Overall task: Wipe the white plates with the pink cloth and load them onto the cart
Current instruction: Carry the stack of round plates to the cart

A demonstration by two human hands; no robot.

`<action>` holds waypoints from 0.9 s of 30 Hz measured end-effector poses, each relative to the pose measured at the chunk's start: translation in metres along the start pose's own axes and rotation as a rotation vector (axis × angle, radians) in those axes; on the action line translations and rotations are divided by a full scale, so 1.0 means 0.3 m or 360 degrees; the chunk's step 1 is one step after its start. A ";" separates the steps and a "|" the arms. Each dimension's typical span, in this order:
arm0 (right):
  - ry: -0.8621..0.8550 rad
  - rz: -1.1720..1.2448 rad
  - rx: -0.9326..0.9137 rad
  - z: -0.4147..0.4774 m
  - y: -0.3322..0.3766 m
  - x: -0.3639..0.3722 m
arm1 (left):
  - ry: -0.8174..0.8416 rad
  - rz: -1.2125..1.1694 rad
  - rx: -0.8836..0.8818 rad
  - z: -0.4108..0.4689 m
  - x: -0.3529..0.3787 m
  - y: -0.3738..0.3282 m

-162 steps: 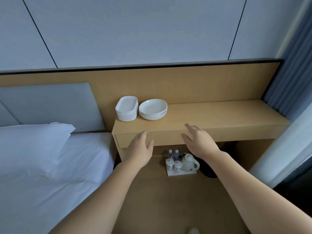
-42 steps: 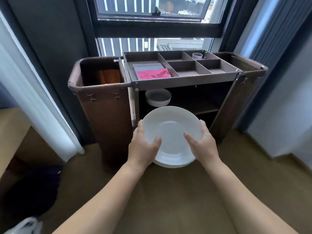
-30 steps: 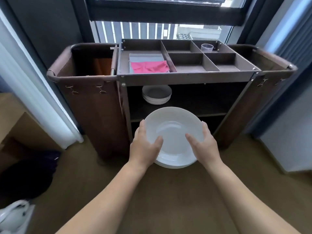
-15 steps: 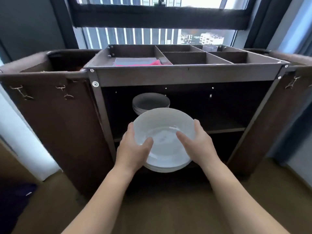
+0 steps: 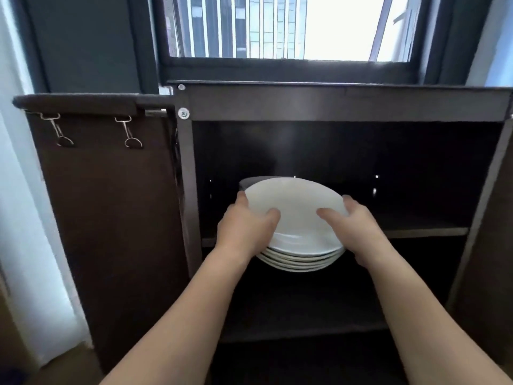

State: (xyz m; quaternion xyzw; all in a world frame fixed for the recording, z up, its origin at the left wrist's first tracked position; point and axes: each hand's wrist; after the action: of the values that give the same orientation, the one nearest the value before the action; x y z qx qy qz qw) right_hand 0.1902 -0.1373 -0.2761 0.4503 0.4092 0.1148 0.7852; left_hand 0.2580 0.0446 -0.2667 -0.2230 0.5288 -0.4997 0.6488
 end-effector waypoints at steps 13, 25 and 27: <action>-0.0018 0.0242 -0.0044 0.285 0.079 -0.001 | -0.0073 -0.0175 -0.0129 0.280 0.055 -0.077; -0.0006 0.0394 -0.0090 0.608 0.121 0.096 | -0.0380 -0.0287 -0.0178 0.607 0.162 -0.104; -0.0010 0.0315 -0.0120 0.646 0.130 0.105 | -0.0400 -0.0265 -0.0195 0.647 0.177 -0.101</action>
State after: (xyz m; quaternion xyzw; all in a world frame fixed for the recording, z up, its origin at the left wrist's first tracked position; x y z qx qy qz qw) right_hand 0.3624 -0.2167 -0.2116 0.4590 0.3557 0.2058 0.7877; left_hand 0.4188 -0.0611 -0.2002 -0.3659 0.4527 -0.4867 0.6514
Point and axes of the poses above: each hand's wrist, its own z-axis towards the middle knuckle, its own x-axis out of the palm, y = z × x, and after that the axes turned 7 degrees about -z, right-handed
